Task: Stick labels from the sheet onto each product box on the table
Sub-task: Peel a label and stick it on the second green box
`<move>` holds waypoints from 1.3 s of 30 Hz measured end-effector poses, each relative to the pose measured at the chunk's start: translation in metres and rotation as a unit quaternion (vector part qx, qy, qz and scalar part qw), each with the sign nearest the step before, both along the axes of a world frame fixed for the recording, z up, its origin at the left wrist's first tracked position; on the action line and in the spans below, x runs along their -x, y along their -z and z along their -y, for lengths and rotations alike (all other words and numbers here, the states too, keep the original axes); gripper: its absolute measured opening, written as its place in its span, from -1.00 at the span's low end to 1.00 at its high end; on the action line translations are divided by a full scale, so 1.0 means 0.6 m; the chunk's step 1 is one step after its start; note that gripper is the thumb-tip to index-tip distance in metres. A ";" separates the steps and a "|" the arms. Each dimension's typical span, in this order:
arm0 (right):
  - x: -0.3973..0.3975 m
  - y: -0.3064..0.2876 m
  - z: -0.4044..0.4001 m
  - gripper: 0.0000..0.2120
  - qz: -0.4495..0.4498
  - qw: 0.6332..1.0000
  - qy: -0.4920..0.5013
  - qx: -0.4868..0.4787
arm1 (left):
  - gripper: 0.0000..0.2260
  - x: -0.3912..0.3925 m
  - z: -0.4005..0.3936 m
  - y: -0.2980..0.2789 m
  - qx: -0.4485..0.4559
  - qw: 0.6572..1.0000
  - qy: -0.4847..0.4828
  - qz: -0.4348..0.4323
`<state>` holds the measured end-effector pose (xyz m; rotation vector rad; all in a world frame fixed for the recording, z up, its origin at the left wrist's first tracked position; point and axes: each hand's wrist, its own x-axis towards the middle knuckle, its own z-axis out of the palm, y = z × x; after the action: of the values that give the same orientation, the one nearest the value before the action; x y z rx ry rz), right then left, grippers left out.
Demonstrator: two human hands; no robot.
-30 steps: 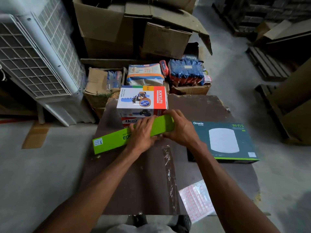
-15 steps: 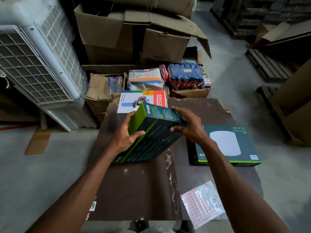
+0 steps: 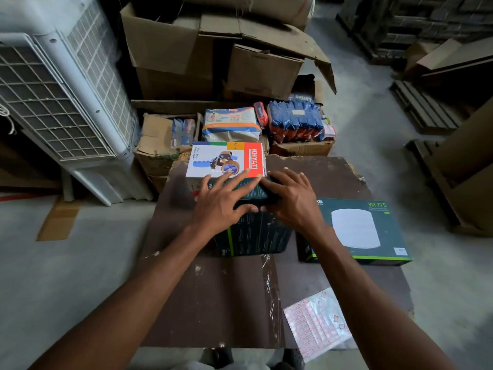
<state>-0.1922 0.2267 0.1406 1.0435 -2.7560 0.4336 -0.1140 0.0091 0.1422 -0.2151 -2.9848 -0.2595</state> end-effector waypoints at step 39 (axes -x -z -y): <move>-0.220 0.386 -0.332 -0.81 0.342 0.838 0.422 0.043 | -0.57 0.011 -0.053 0.030 -0.045 0.990 -0.080 -0.102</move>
<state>-0.0604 0.4258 -0.0910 -0.5296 -3.3329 0.8696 -0.1204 0.0409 0.1242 0.0091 -2.7603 -0.3303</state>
